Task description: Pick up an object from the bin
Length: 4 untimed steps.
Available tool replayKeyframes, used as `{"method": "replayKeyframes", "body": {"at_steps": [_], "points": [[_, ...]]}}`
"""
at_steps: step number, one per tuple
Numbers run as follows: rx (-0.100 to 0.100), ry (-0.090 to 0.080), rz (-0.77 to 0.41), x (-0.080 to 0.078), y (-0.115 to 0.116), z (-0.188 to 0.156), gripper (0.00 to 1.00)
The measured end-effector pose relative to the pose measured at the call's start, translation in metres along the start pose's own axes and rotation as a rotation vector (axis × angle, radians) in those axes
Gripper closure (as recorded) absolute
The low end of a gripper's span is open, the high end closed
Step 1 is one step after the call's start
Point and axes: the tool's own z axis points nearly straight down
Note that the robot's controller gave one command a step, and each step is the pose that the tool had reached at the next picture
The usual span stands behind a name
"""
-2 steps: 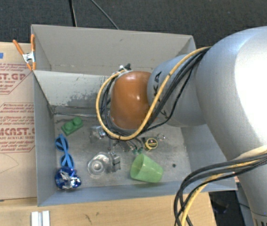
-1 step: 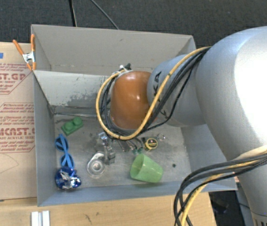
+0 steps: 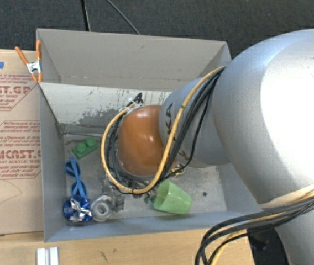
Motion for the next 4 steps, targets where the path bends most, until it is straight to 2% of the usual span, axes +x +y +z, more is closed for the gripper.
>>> {"method": "replayKeyframes", "body": {"at_steps": [1,2,3,4], "points": [[0.0,0.011,-0.056,-0.021,-0.012,-0.197,1.0],[-0.002,0.03,-0.038,-0.005,-0.034,-0.08,1.0],[0.0,0.007,-0.08,0.015,-0.026,-0.01,1.0],[0.01,0.03,0.089,-0.032,0.039,-0.027,1.0]]}}
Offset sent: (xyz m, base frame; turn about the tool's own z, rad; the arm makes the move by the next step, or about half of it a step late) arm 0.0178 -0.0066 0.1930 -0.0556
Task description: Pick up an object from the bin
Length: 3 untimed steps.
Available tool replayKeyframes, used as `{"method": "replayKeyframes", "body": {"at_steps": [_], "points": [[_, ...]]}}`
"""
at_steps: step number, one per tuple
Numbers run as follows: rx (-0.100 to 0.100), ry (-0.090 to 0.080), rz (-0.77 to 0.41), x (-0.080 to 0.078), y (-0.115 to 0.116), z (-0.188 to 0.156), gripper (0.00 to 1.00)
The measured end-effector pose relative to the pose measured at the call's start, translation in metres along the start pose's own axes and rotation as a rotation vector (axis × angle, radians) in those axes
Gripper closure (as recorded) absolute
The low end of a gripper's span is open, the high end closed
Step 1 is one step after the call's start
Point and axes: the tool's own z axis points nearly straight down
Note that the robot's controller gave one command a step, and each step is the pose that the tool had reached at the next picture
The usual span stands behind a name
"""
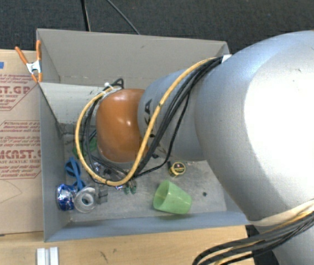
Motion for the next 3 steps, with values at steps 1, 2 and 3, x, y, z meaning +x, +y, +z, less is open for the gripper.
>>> {"method": "replayKeyframes", "body": {"at_steps": [1,2,3], "points": [[-0.011,-0.018,0.034,-0.005,-0.004,-0.108,1.0],[-0.008,-0.008,-0.573,0.006,-0.017,-0.03,1.0],[-0.007,-0.02,-0.537,0.015,-0.005,-0.126,1.0]]}}
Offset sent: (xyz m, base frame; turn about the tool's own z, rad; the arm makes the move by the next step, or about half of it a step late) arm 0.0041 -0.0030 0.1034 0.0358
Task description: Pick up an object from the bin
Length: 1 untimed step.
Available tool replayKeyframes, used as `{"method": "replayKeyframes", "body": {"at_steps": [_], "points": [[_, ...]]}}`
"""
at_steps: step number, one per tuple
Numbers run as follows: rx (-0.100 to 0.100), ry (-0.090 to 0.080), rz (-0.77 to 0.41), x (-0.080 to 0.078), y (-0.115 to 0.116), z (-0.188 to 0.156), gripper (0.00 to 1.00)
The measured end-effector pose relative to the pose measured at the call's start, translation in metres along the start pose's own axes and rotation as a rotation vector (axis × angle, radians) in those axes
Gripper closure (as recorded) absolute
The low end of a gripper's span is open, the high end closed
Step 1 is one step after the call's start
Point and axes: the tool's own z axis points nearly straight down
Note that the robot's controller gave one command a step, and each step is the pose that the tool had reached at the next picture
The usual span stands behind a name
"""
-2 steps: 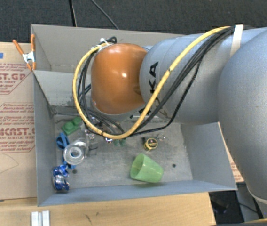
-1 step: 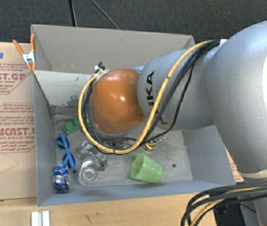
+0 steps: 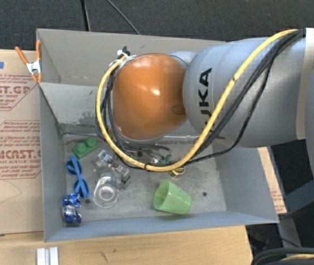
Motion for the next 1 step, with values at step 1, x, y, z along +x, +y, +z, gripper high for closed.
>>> {"method": "replayKeyframes", "body": {"at_steps": [1], "points": [[-0.007,0.01,-0.365,0.0132,-0.002,0.0535,1.0]]}}
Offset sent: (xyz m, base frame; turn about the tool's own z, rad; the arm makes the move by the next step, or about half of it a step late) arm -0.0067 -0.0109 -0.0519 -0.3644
